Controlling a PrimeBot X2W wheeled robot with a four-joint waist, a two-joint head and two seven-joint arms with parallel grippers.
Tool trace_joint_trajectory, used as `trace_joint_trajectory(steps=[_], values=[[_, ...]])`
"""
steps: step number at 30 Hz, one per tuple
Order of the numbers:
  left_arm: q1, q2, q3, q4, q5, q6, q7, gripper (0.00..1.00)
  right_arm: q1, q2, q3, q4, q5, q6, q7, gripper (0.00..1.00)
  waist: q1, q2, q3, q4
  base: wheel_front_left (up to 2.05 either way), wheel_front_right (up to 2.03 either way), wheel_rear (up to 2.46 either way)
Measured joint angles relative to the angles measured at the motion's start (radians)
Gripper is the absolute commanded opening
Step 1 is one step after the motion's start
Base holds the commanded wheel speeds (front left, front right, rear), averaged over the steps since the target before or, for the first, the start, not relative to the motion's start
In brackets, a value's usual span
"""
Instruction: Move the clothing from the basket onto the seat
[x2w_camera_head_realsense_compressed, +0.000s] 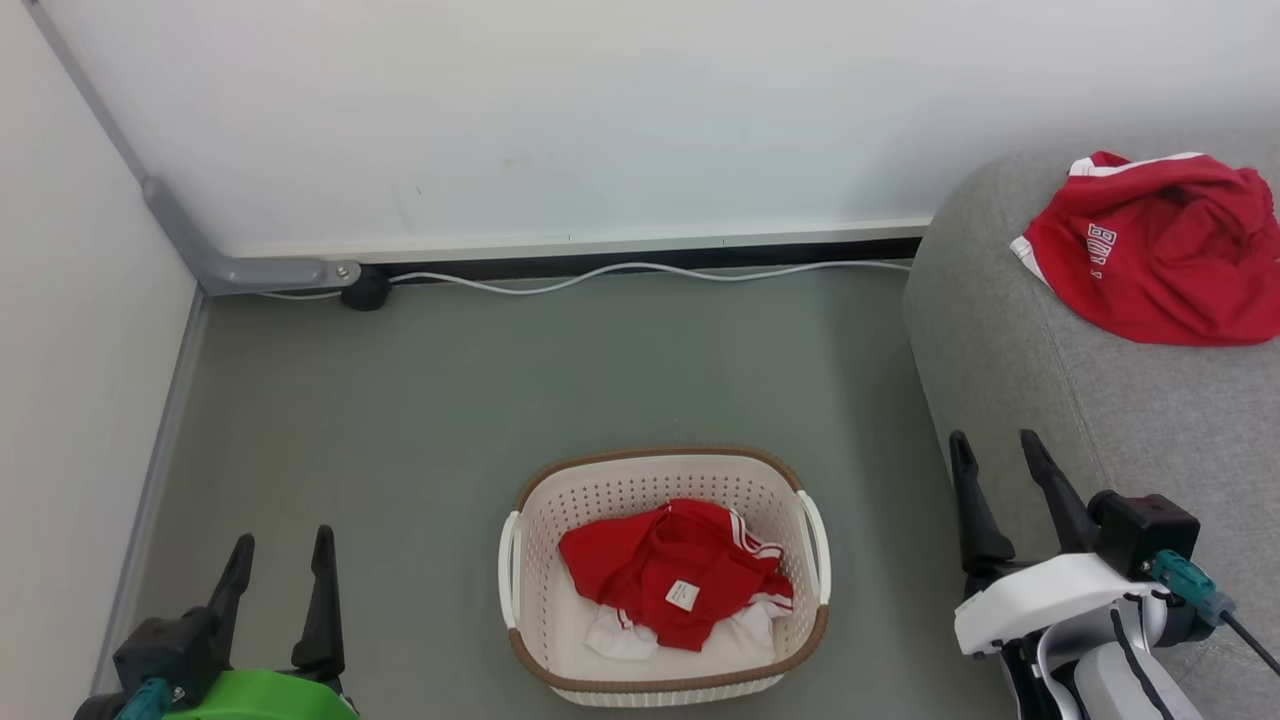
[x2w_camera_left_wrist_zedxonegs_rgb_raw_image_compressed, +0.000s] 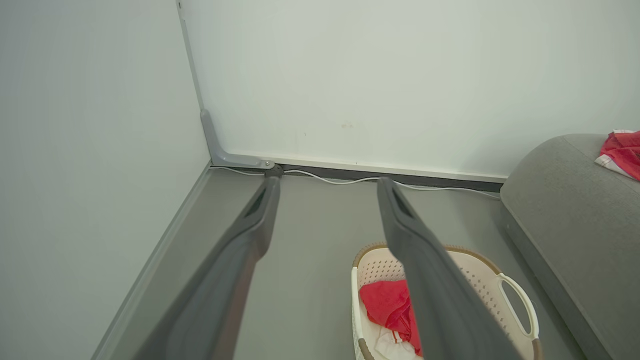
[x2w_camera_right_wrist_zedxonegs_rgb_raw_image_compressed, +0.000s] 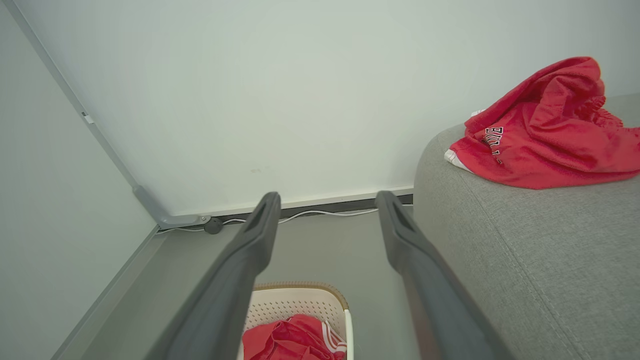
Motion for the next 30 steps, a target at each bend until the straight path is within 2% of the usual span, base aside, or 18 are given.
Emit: trace_joint_trajectory(steps=[9,21,30], values=[[-0.019,0.001,-0.053,-0.009,0.047,-0.023,0.0,1.0,-0.034,-0.012,-0.021,-0.039,-0.008,0.0,0.0,1.0,0.0,0.0,0.063,-0.011,0.0,0.0,0.0],[-0.171,-0.019,-0.14,-0.003,0.096,-0.057,0.03,1.0,-0.226,-0.044,-0.048,-0.111,-0.03,0.0,0.0,1.0,0.0,0.0,0.196,-0.041,0.0,0.0,0.0],[-0.297,-0.047,-0.212,0.059,0.133,-0.088,0.074,1.0,-0.322,-0.057,-0.072,-0.145,-0.03,0.0,0.0,1.0,0.0,0.0,0.318,-0.079,0.0,0.0,0.0]])
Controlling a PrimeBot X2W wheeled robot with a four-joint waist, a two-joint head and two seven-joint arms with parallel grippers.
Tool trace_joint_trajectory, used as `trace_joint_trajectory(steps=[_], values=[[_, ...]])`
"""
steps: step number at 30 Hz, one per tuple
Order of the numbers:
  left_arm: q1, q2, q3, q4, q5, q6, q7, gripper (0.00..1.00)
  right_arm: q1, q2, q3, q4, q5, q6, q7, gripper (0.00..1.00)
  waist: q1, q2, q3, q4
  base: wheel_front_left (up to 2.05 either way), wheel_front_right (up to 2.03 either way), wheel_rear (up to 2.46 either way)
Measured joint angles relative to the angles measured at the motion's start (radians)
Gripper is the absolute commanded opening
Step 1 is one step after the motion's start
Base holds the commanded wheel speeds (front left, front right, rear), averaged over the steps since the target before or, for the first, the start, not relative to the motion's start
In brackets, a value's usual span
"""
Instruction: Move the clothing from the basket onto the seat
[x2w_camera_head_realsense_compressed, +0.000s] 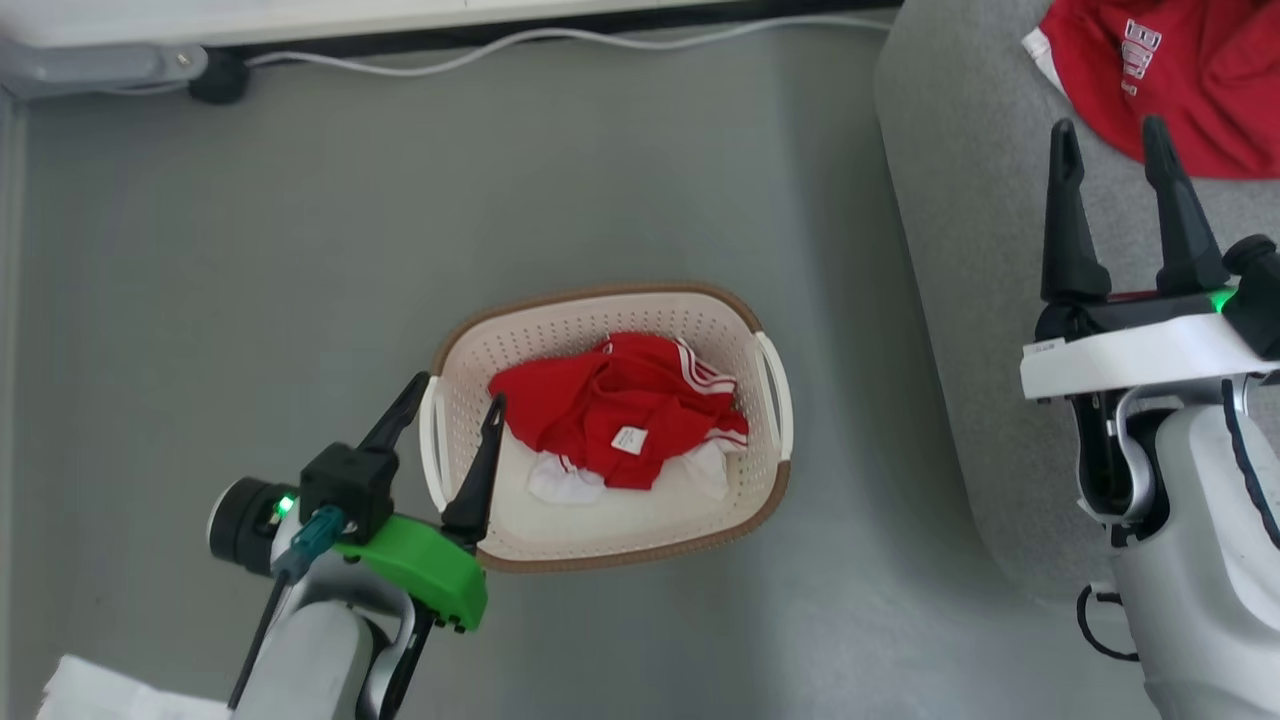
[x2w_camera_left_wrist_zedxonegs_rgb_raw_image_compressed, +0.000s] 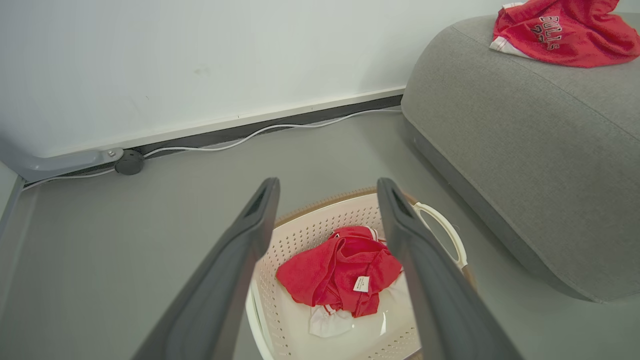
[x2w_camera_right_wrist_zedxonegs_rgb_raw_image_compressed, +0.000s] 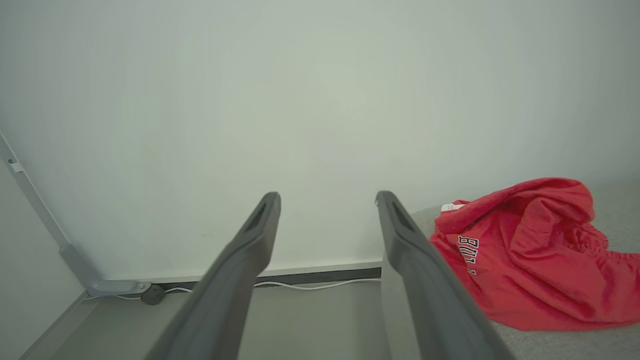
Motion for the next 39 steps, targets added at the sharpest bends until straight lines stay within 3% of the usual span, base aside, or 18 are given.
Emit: trace_joint_trajectory(steps=[13,39], values=[[-0.172,-0.035,-0.07,0.132,0.086,-0.021,0.035,1.0,-0.116,0.008,-0.007,-0.041,0.006,-0.001,0.002,1.0,0.0,0.0,0.184,-0.05,0.0,0.0,0.0],[-0.535,-0.022,-0.15,0.345,0.238,-0.048,0.102,1.0,-0.373,0.05,0.005,-0.133,0.023,0.0,0.0,1.0,0.0002,0.0,0.557,-0.129,0.0,0.0,0.0]])
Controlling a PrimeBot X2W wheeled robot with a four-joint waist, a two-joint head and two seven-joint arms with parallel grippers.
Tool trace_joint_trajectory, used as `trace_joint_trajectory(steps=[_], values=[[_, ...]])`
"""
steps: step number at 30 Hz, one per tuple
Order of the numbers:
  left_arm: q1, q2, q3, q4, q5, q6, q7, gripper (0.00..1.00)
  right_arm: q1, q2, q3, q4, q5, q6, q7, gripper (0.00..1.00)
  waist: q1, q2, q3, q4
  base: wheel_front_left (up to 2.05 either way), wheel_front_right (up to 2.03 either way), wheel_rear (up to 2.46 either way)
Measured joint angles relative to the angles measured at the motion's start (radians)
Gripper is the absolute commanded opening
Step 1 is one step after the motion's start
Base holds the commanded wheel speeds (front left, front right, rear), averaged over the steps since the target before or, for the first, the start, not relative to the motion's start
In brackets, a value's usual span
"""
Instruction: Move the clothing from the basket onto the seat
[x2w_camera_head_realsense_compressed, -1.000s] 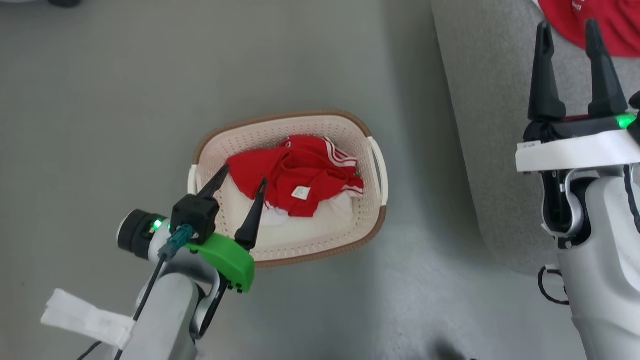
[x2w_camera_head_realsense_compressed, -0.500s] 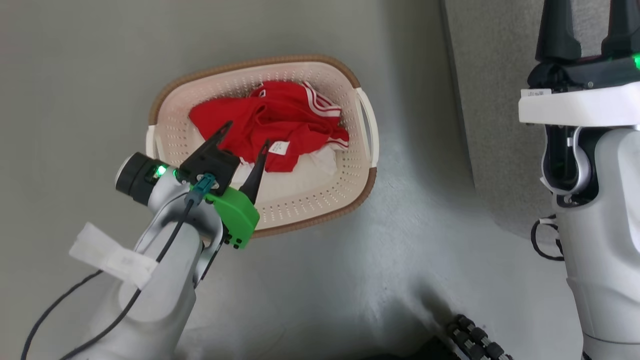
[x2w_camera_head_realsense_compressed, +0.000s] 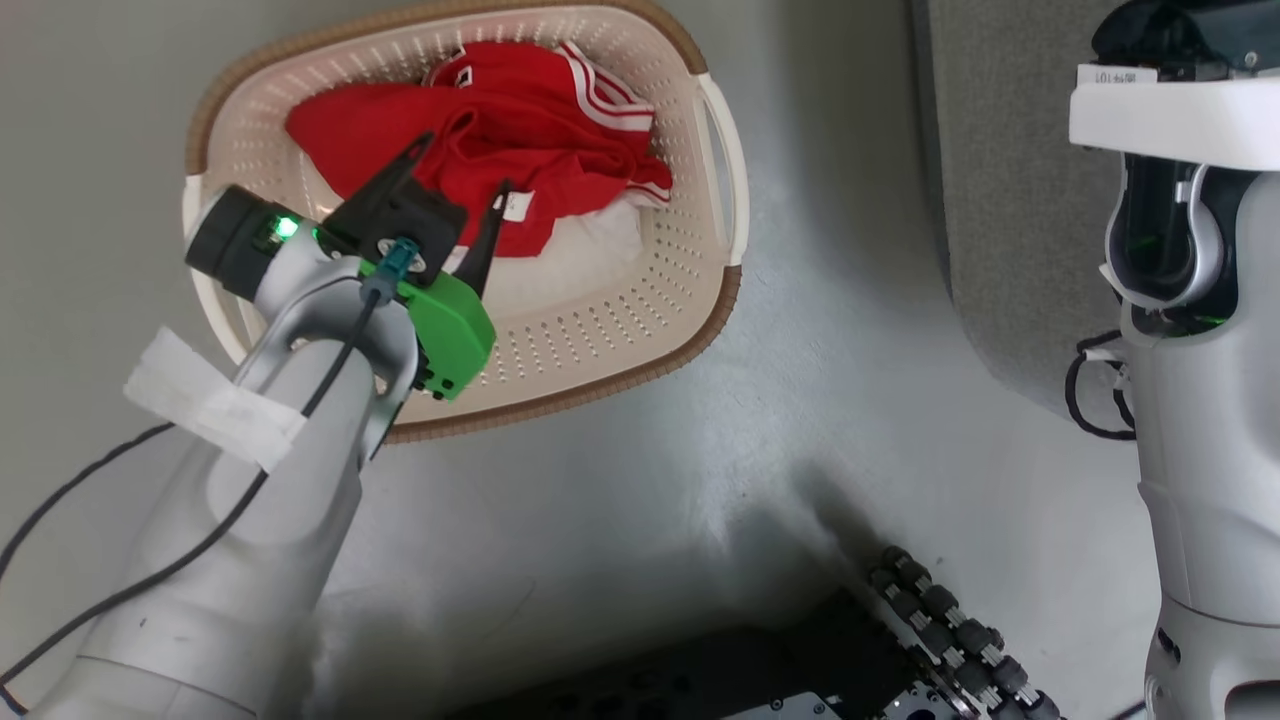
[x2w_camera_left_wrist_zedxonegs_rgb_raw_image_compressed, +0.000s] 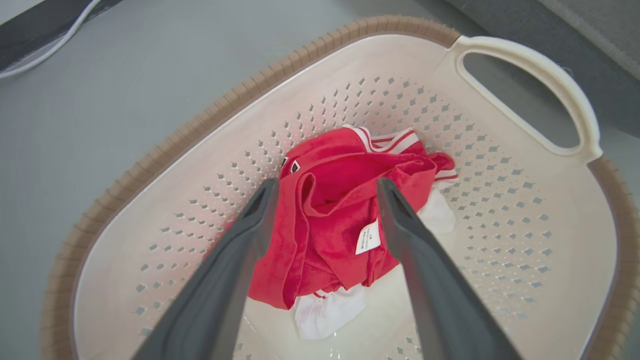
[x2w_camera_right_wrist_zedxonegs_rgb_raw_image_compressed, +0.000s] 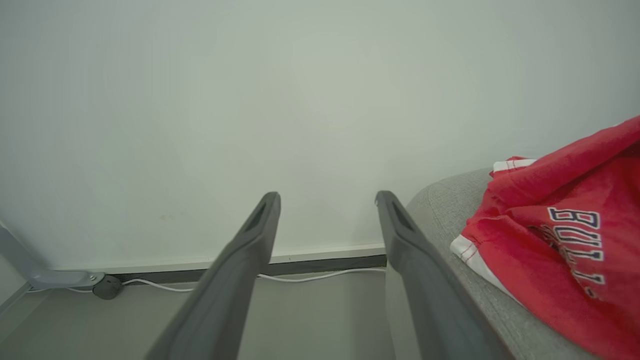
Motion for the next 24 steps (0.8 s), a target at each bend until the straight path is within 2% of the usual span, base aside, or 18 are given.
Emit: trace_joint_trajectory(steps=[7,15,24], values=[[-0.056,0.021,0.021,0.073,0.0,0.0,-0.003,1.0,-0.064,0.013,0.019,0.007,0.0,0.002,0.0,1.0,0.0,0.0,0.085,-0.026,0.0,0.0,0.0],[-0.088,0.033,0.032,0.142,0.013,0.001,-0.004,1.0,-0.095,0.022,0.035,0.024,0.0,0.01,0.0,1.0,0.0,0.0,0.124,-0.069,0.0,0.0,0.0],[-0.138,0.049,0.064,0.204,0.026,0.043,-0.001,1.0,-0.112,0.034,0.039,0.032,0.002,0.01,-0.001,1.0,-0.0001,0.0,0.149,-0.106,0.0,0.0,0.0]])
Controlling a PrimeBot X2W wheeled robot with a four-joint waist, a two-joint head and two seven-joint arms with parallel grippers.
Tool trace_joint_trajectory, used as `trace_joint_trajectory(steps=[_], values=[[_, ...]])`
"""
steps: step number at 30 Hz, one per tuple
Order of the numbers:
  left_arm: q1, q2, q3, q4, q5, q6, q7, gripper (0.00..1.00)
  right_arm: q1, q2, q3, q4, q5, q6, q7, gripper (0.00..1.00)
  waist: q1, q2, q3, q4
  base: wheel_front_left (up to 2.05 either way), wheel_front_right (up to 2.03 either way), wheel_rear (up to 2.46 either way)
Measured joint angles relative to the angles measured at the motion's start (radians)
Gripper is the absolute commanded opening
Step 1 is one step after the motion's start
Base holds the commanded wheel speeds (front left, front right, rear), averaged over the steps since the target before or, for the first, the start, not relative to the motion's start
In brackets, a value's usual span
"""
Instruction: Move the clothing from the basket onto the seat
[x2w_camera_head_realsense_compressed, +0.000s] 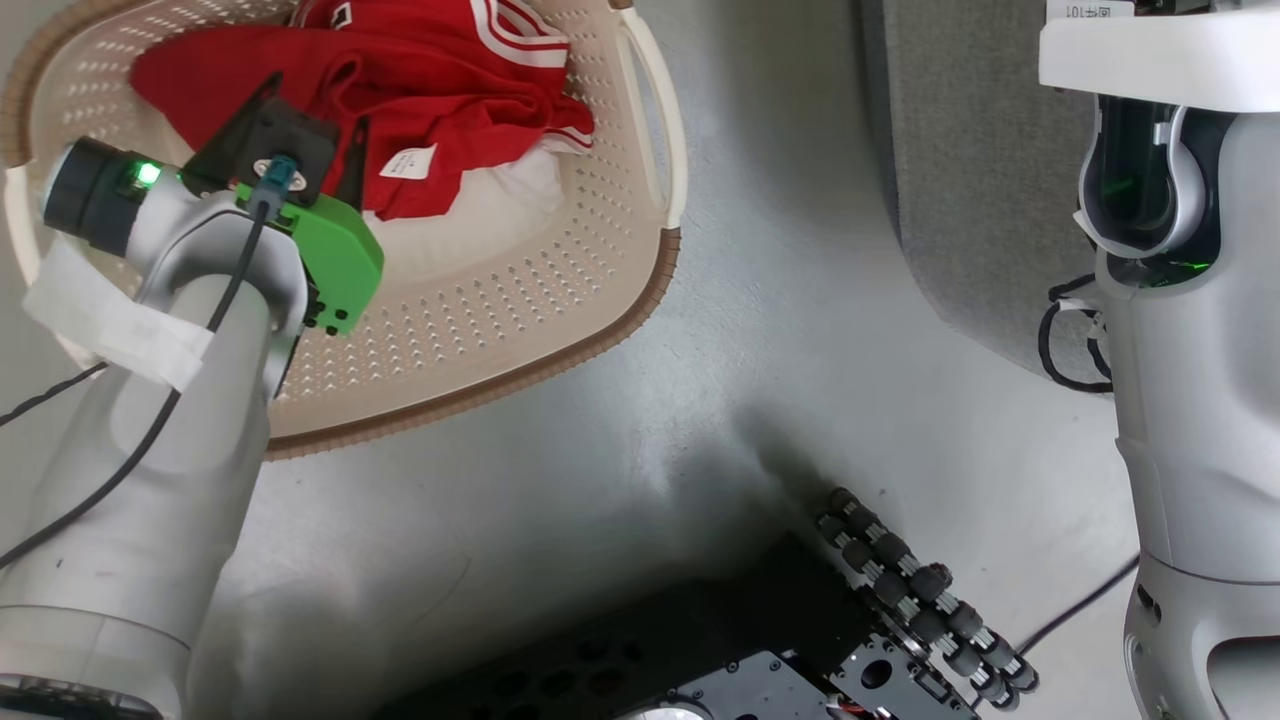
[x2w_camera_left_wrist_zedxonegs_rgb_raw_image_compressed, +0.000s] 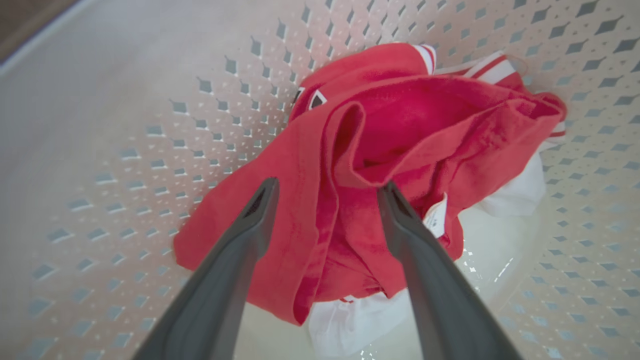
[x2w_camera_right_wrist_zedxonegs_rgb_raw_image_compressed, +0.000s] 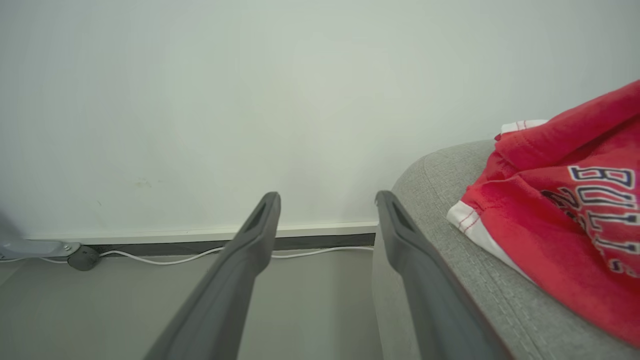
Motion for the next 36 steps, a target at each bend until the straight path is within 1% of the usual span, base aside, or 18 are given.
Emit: trace_joint_trajectory(steps=[6,19,20,21,22,23,27,36], values=[[-0.026,0.007,0.009,0.034,0.002,0.007,-0.002,1.0,-0.01,0.004,-0.001,0.0,0.008,0.0,0.0,1.0,0.0,0.0,0.016,-0.019,0.0,0.0,0.0],[-0.063,-0.008,-0.013,0.091,0.01,0.006,-0.024,1.0,-0.012,0.006,-0.004,0.001,0.008,0.0,0.0,1.0,0.0,0.0,0.02,-0.03,0.0,0.0,0.0],[-0.065,-0.009,-0.016,0.094,0.01,0.006,-0.025,0.92,-0.012,0.006,-0.006,0.001,0.008,0.0,0.0,1.0,0.0,0.0,0.02,-0.031,0.0,0.0,0.0],[-0.069,-0.011,-0.018,0.098,0.011,0.006,-0.028,0.72,-0.012,0.006,-0.007,0.002,0.008,0.0,0.0,1.0,0.0,0.0,0.02,-0.031,0.0,0.0,0.0],[-0.071,-0.012,-0.019,0.101,0.012,0.006,-0.034,0.48,-0.012,0.007,-0.007,0.002,0.008,0.0,0.0,1.0,0.0,0.0,0.02,-0.031,0.0,0.0,0.0],[-0.073,-0.014,-0.02,0.104,0.012,0.004,-0.037,0.43,-0.012,0.007,-0.008,0.003,0.008,0.0,0.0,1.0,-0.0001,0.0,0.02,-0.031,0.0,0.0,0.0],[-0.078,-0.028,-0.024,0.11,0.012,-0.006,-0.057,0.0,-0.012,0.008,-0.01,0.006,0.008,0.0,0.0,1.0,-0.0001,0.0,0.019,-0.031,0.0,0.0,0.0],[-0.079,-0.091,-0.042,0.118,-0.003,-0.026,-0.136,0.0,-0.007,0.009,-0.028,0.04,0.003,0.003,0.0,1.0,-0.0001,0.0,-0.006,-0.015,0.0,0.0,0.0]])
